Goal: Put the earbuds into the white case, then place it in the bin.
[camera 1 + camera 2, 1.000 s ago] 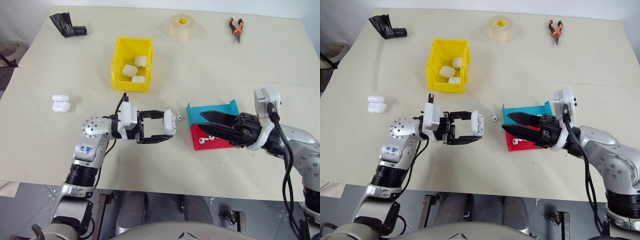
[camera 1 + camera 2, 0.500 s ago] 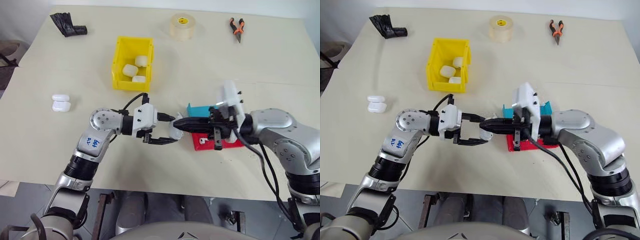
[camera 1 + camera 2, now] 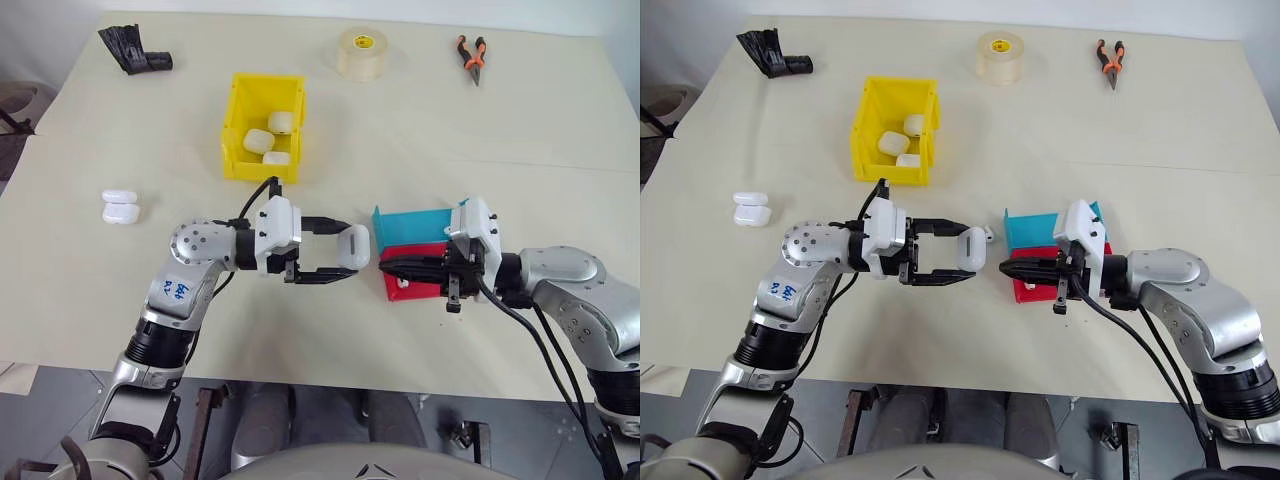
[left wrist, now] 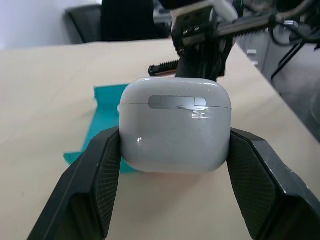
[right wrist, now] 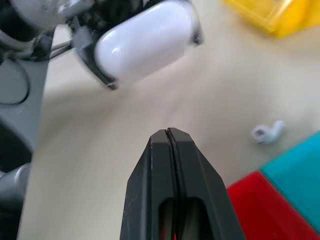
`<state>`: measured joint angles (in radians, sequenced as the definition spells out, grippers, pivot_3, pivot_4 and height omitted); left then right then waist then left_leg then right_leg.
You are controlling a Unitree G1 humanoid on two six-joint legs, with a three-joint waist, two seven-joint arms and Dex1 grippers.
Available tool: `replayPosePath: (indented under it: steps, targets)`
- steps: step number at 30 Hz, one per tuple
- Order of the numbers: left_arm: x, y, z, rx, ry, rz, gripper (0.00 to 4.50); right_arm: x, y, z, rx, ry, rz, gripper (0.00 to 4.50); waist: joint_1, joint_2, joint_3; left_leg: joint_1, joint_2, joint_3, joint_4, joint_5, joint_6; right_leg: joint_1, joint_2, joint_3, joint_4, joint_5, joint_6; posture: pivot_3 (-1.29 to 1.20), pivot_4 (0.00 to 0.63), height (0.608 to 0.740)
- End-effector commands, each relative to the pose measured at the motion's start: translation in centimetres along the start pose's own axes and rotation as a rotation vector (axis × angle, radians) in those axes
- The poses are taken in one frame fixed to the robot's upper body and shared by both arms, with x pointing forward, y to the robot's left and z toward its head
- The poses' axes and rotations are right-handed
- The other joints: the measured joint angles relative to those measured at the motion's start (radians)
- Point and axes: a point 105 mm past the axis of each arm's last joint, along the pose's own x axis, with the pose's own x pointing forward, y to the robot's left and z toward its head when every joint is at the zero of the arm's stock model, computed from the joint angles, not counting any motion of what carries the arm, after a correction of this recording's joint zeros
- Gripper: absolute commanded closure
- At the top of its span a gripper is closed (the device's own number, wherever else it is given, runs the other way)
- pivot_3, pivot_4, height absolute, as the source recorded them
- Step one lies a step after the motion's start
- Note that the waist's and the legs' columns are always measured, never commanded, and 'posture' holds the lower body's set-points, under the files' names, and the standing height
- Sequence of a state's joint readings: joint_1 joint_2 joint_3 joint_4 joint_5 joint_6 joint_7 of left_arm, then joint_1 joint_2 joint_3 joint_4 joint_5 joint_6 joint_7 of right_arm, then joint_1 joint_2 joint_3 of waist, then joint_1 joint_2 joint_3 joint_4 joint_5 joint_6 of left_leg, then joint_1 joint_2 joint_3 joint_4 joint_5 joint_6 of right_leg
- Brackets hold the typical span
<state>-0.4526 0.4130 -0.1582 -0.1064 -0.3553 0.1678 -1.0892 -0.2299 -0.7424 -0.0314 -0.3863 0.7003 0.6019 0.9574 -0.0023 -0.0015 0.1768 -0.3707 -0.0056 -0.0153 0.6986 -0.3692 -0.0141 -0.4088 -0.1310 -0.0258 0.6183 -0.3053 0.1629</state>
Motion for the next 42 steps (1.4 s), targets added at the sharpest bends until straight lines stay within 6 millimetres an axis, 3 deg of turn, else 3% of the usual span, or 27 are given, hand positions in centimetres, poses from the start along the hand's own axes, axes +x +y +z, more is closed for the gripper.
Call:
replayPosePath:
  steps: [1, 4, 8, 15, 16, 20, 23, 27, 31, 37, 42]
  targets:
    - [-1.3, -0.5, 0.9, 0.012, -0.038, 0.027, 1.72, -1.5, -1.0, 1.5, -0.068, -0.110, -0.112, 4.48, 0.001, 0.000, 0.000, 0.000, 0.000, 0.000, 0.000, 0.000, 0.000, 0.000, 0.000, 0.000, 0.000, 0.000, 0.000, 0.00, 0.150, 0.740]
    - [-3.0, -1.0, 0.4, -0.021, -0.020, 0.085, 1.72, -2.5, -1.0, 1.6, -0.085, -0.146, -0.154, 3.97, 0.001, 0.000, 0.000, 0.000, 0.000, -0.001, 0.000, 0.000, 0.000, 0.000, 0.000, 0.001, 0.000, 0.000, 0.000, 0.00, 0.150, 0.740]
    - [-5.4, -0.7, 0.1, -0.039, -0.011, 0.218, 1.72, -3.2, -1.6, 2.5, -0.185, -0.192, -0.240, 2.63, 0.002, 0.000, 0.000, 0.001, 0.000, -0.001, 0.000, 0.000, 0.000, 0.000, 0.000, 0.001, 0.000, 0.000, 0.000, 0.00, 0.150, 0.740]
    - [-9.9, 2.5, 0.2, -0.103, -0.020, 0.673, 1.72, -3.9, -1.1, 3.1, -0.272, -0.238, -0.294, 0.17, 0.004, 0.000, 0.000, 0.001, 0.000, -0.002, 0.000, 0.000, 0.000, 0.000, 0.000, 0.002, 0.000, 0.000, 0.000, 0.00, 0.150, 0.740]
    - [-10.4, 2.9, 0.2, -0.120, -0.022, 0.720, 1.72, -4.0, -1.1, 3.3, -0.281, -0.250, -0.304, 0.02, 0.004, 0.000, 0.000, 0.001, 0.000, -0.002, 0.000, 0.000, 0.000, 0.000, 0.000, 0.002, 0.000, 0.000, 0.000, 0.00, 0.150, 0.740]
    - [-11.7, 4.7, -0.1, -0.153, 0.009, 0.893, 1.72, -3.7, -0.2, 2.6, -0.290, -0.223, -0.273, 0.02, 0.005, 0.000, 0.000, 0.001, 0.000, -0.002, 0.000, 0.000, 0.000, 0.000, 0.000, 0.002, 0.001, 0.000, 0.000, 0.00, 0.150, 0.740]
    - [-11.5, 6.9, 0.0, -0.167, 0.014, 0.949, 1.72, -3.7, -0.5, 2.2, -0.277, -0.216, -0.288, 0.02, 0.008, 0.000, 0.000, 0.001, -0.001, -0.002, 0.000, 0.000, 0.000, 0.000, -0.001, 0.002, 0.001, 0.000, 0.000, 0.00, 0.150, 0.740]
    - [-9.5, 11.3, 0.4, -0.137, 0.035, 0.919, 1.72, -3.4, -0.8, 2.1, -0.266, -0.216, -0.291, 0.02, 0.017, 0.000, 0.000, 0.001, -0.001, 0.001, 0.001, 0.000, -0.001, 0.000, 0.000, 0.001, 0.002, 0.000, 0.000, 0.00, 0.150, 0.740]
    - [-8.5, 15.1, -0.4, -0.134, 0.122, 0.934, 1.72, -3.0, -0.9, 2.0, -0.265, -0.212, -0.282, 0.02, 0.016, 0.000, 0.000, 0.001, -0.002, 0.002, -0.001, 0.000, -0.001, 0.000, 0.000, 0.000, 0.001, 0.000, 0.000, 0.00, 0.150, 0.740]
    - [-7.9, 18.5, -1.4, -0.155, 0.164, 0.987, 1.72, -2.8, -0.9, 2.1, -0.267, -0.213, -0.283, 0.02, 0.006, -0.001, 0.000, 0.001, -0.002, 0.003, -0.001, 0.000, 0.000, 0.000, 0.000, -0.002, 0.000, 0.000, 0.000, 0.00, 0.150, 0.740]
    - [-7.1, 18.1, 0.1, -0.124, 0.099, 0.876, 0.08, -2.9, -0.7, 2.1, -0.270, -0.220, -0.298, 0.00, -0.001, -0.001, 0.001, 0.001, -0.001, 0.003, -0.001, 0.000, -0.001, -0.001, 0.000, -0.003, 0.001, 0.000, 0.000, 0.00, 0.150, 0.740]
